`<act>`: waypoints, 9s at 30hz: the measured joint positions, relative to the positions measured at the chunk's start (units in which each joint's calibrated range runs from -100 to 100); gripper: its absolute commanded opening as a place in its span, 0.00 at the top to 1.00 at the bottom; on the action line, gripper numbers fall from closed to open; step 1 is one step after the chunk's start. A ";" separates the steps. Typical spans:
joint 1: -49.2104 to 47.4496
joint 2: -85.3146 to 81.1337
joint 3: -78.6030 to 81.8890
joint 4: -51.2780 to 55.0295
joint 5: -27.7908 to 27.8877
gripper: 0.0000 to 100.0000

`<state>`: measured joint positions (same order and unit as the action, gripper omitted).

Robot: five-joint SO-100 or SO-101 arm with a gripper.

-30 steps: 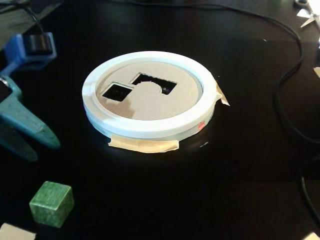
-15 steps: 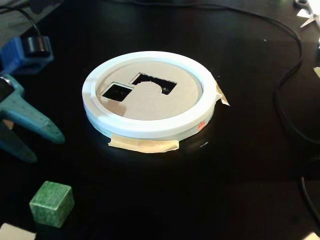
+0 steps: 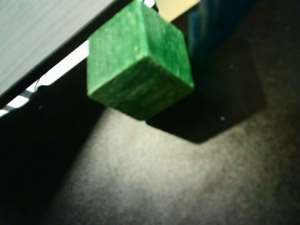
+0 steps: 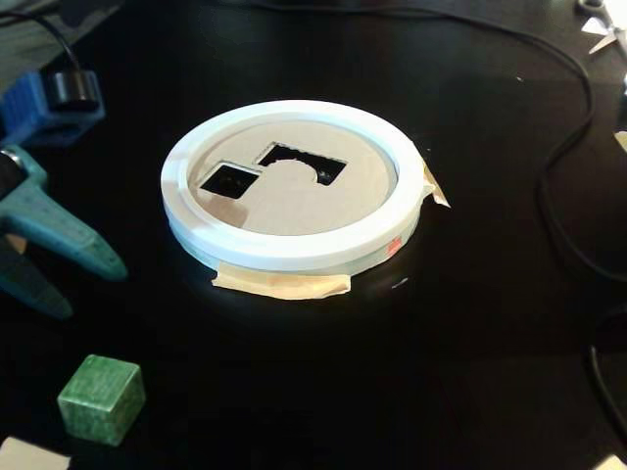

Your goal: Pick up the square block and drop it in corresponding square shaped hole

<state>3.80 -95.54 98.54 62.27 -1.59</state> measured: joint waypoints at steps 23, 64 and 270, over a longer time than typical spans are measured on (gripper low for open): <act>-0.10 0.00 0.00 0.00 0.00 0.21; 0.30 39.77 -49.29 26.87 -2.88 0.21; -45.55 108.78 -78.77 -7.37 -19.39 0.01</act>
<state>-41.76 13.24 19.77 54.90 -20.98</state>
